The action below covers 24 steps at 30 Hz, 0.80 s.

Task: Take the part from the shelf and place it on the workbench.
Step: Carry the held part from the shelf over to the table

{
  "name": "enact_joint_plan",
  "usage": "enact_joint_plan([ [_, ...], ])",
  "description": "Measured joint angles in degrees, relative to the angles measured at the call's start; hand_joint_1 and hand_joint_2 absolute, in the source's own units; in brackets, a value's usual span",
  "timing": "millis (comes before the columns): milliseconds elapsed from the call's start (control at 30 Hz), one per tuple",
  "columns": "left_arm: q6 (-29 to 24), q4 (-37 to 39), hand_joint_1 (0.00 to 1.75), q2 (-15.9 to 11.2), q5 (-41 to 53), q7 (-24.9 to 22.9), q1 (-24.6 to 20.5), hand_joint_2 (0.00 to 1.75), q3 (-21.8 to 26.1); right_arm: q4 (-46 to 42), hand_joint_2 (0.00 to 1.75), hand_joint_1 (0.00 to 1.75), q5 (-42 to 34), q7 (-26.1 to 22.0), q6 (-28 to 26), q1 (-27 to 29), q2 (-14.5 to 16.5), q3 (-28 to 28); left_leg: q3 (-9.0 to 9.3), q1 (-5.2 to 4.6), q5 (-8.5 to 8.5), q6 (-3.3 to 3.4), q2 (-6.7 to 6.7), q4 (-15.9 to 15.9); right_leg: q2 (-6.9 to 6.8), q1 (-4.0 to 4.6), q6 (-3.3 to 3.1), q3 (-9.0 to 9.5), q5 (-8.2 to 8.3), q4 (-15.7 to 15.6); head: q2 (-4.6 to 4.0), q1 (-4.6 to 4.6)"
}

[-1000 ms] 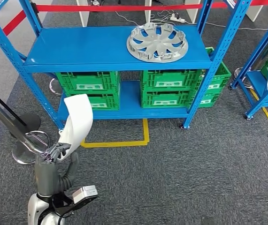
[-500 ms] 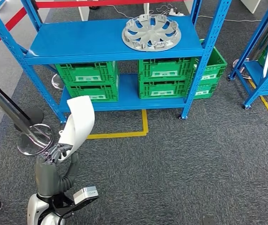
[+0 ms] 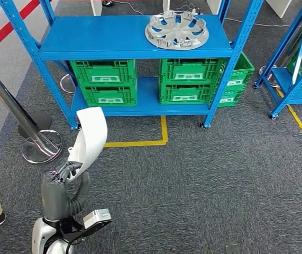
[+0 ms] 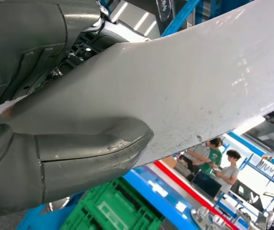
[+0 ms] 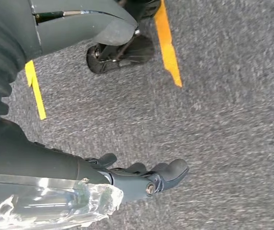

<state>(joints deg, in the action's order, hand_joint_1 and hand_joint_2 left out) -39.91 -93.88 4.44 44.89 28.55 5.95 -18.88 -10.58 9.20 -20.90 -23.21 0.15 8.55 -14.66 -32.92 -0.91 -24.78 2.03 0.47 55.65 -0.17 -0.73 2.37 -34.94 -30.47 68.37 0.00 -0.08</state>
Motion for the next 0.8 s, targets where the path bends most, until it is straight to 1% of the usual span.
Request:
enact_joint_plan([
  [33,0.0,0.0,1.75,0.0,0.0,0.0,0.0,1.75,0.0,0.0,1.75,0.0,0.0,0.0,0.0,-0.1,0.0,0.0,-0.65,-0.07,0.28,-0.18,-0.02,0.3,0.01,0.16,-0.32,3.07,0.64,-4.2,0.0,0.01],
  [67,0.0,0.0,1.75,0.0,0.0,0.0,0.0,1.75,0.0,0.0,1.75,0.0,0.1,0.0,0.0,-0.1,0.0,0.0,-1.14,-0.13,0.61,-0.38,-0.01,0.6,0.03,0.31,-0.59,5.69,0.66,-8.1,0.0,-0.04],
  [100,0.0,0.0,1.75,-0.1,-0.1,-0.1,0.0,1.75,0.0,0.0,1.75,0.0,0.1,0.0,0.0,-0.2,0.0,0.0,-1.52,-0.15,1.01,-0.62,0.01,0.8,0.07,0.45,-0.81,7.37,0.3,-10.9,0.0,-0.04],
  [133,0.1,0.0,1.75,-0.1,-0.2,-0.1,0.0,1.75,0.0,0.0,1.75,0.0,0.2,0.0,0.0,-0.2,0.0,0.0,-1.81,-0.13,1.48,-0.9,0.04,0.9,0.11,0.59,-1.0,8.07,-0.13,-12.3,0.0,-0.07],
  [167,0.1,0.0,1.75,-0.1,-0.3,-0.2,0.0,1.75,0.0,0.0,1.75,0.0,0.2,0.0,0.0,-0.1,0.0,0.0,-1.98,-0.07,1.99,-1.16,0.06,0.9,0.12,0.64,-1.22,7.96,0.13,-12.7,0.0,-0.08],
  [200,0.1,0.1,1.75,-0.1,-0.4,-0.3,0.1,1.75,0.0,0.0,1.75,0.0,0.3,0.0,0.0,0.0,0.1,0.0,-2.16,-0.01,2.08,-1.47,-0.01,0.9,0.03,0.54,-1.55,7.65,0.61,-12.8,0.0,-0.04],
  [233,0.1,0.1,1.75,-0.2,-0.5,-0.4,0.1,1.75,0.0,0.0,1.75,0.0,0.3,0.0,0.0,0.0,0.2,0.0,-2.43,0.04,1.3,-1.88,-0.12,1.3,-0.08,0.41,-2.0,7.29,1.15,-13.0,0.0,-0.12],
  [267,0.1,0.1,1.75,-0.3,-0.5,-0.5,0.2,1.75,0.0,0.0,1.75,0.0,0.4,0.0,0.1,0.0,0.3,0.0,-2.88,0.14,-0.51,-2.32,-0.21,2.7,-0.19,0.24,-2.45,6.81,1.77,-13.2,0.0,-0.2],
  [300,0.1,0.1,1.75,-0.3,-0.6,-0.6,0.2,1.75,0.0,0.0,1.75,0.0,0.4,0.0,0.1,-0.1,0.3,0.0,-3.58,0.34,-3.21,-2.76,-0.3,5.1,-0.3,0.1,-2.77,6.23,2.39,-13.3,0.0,-0.3],
  [333,0.2,0.1,1.75,-0.4,-0.6,-0.7,0.2,1.75,0.0,0.0,1.75,0.0,0.4,0.0,0.1,-0.1,0.3,0.0,-4.47,0.57,-6.2,-3.17,-0.32,8.6,-0.32,0.09,-2.97,5.46,2.98,-13.3,0.0,-0.39],
  [367,0.3,0.1,1.75,-0.4,-0.7,-0.7,0.2,1.75,0.0,0.0,1.75,0.0,0.5,0.0,0.1,-0.1,0.3,-0.1,-5.3,0.85,-8.6,-3.49,-0.32,12.5,-0.37,0.07,-2.99,4.63,3.56,-13.2,0.0,-0.42],
  [400,0.6,0.1,1.75,-0.5,-1.1,-0.7,0.3,1.75,0.0,0.0,1.75,0.0,0.6,0.0,0.2,-0.1,0.3,-0.1,-5.71,1.09,-9.67,-3.76,-0.32,15.6,-0.4,0.03,-2.89,3.77,4.1,-13.1,0.0,-0.43],
  [433,0.9,0.1,1.75,-0.6,-1.7,-0.5,0.3,1.75,0.0,0.0,1.75,0.0,0.7,0.0,0.2,-0.1,0.3,-0.1,-5.44,1.3,-9.34,-3.97,-0.32,17.2,-0.43,-0.02,-2.74,2.9,4.58,-13.0,0.0,-0.43],
  [467,1.2,0.1,1.75,-0.7,-2.5,-0.2,0.4,1.75,-0.1,0.0,1.75,0.0,0.8,0.0,0.3,-0.1,0.3,-0.1,-4.28,1.5,-7.75,-4.13,-0.31,17.0,-0.44,-0.1,-2.53,2.05,5.03,-12.8,0.0,-0.44],
  [500,1.5,0.1,1.75,-0.8,-3.3,0.2,0.4,1.75,-0.1,0.0,1.75,0.0,0.9,0.0,0.3,-0.1,0.3,-0.1,-2.26,1.66,-5.7,-4.22,-0.31,14.9,-0.44,-0.19,-2.28,1.3,5.45,-12.6,0.0,-0.43],
  [533,1.6,0.1,1.75,-0.9,-3.8,0.5,0.4,1.75,-0.1,0.0,1.75,0.0,1.0,0.0,0.4,-0.1,0.3,-0.1,0.41,1.78,-4.34,-4.24,-0.32,11.4,-0.42,-0.26,-1.99,0.7,5.84,-12.3,0.0,-0.44],
  [567,1.9,0.1,1.75,-0.9,-4.4,0.8,0.4,1.75,-0.1,0.0,1.75,0.0,1.0,0.1,0.4,-0.1,0.3,-0.1,3.35,1.77,-3.99,-4.12,-0.35,7.2,-0.38,-0.26,-1.65,0.21,6.19,-12.1,0.0,-0.42],
  [600,2.4,0.1,1.75,-0.9,-5.0,1.0,0.4,1.75,-0.1,0.0,1.75,0.0,1.1,0.1,0.4,-0.1,0.3,-0.1,5.67,1.7,-4.53,-3.8,-0.39,3.6,-0.36,-0.23,-1.27,-0.14,6.57,-11.8,0.0,-0.4],
  [633,3.2,0.1,1.75,-1.0,-5.7,1.1,0.4,1.75,-0.1,0.0,1.75,0.0,1.2,0.1,0.5,-0.1,0.3,-0.1,7.14,1.57,-5.43,-3.43,-0.43,1.0,-0.35,-0.2,-0.87,-0.45,6.97,-11.6,0.0,-0.42],
  [667,4.2,0.1,1.75,-1.0,-6.4,1.1,0.4,1.75,-0.1,0.0,1.75,0.0,1.3,0.1,0.5,-0.1,0.3,-0.1,7.65,1.39,-6.02,-2.97,-0.45,-0.3,-0.37,-0.2,-0.47,-0.7,7.4,-11.6,0.0,-0.35],
  [700,5.2,0.1,1.75,-1.1,-7.0,1.0,0.4,1.75,-0.1,0.0,1.75,0.0,1.3,0.2,0.5,-0.1,0.3,-0.1,7.42,1.38,-6.02,-2.43,-0.44,-0.6,-0.4,-0.29,-0.1,-0.97,7.73,-11.6,0.0,-0.37],
  [733,6.0,0.1,1.75,-1.1,-7.4,0.9,0.4,1.75,-0.1,0.0,1.75,0.0,1.4,0.2,0.5,-0.1,0.3,-0.2,7.06,1.37,-5.73,-1.94,-0.37,-0.7,-0.37,-0.4,0.17,-1.44,7.46,-11.2,0.0,-0.33],
  [767,6.6,0.1,1.75,-1.2,-7.6,0.9,0.5,1.75,0.0,0.0,1.75,0.0,1.4,0.3,0.5,0.0,0.3,-0.3,6.7,1.39,-5.29,-1.4,-0.3,-0.7,-0.31,-0.46,0.37,-2.16,6.38,-9.9,0.0,-0.21],
  [800,7.0,0.2,1.75,-1.2,-7.9,0.8,0.5,1.75,0.0,0.0,1.75,0.0,1.5,0.3,0.6,0.0,0.3,-0.4,6.32,1.39,-4.81,-0.94,-0.22,-0.8,-0.2,-0.5,0.5,-3.29,4.48,-7.3,0.0,-0.11],
])
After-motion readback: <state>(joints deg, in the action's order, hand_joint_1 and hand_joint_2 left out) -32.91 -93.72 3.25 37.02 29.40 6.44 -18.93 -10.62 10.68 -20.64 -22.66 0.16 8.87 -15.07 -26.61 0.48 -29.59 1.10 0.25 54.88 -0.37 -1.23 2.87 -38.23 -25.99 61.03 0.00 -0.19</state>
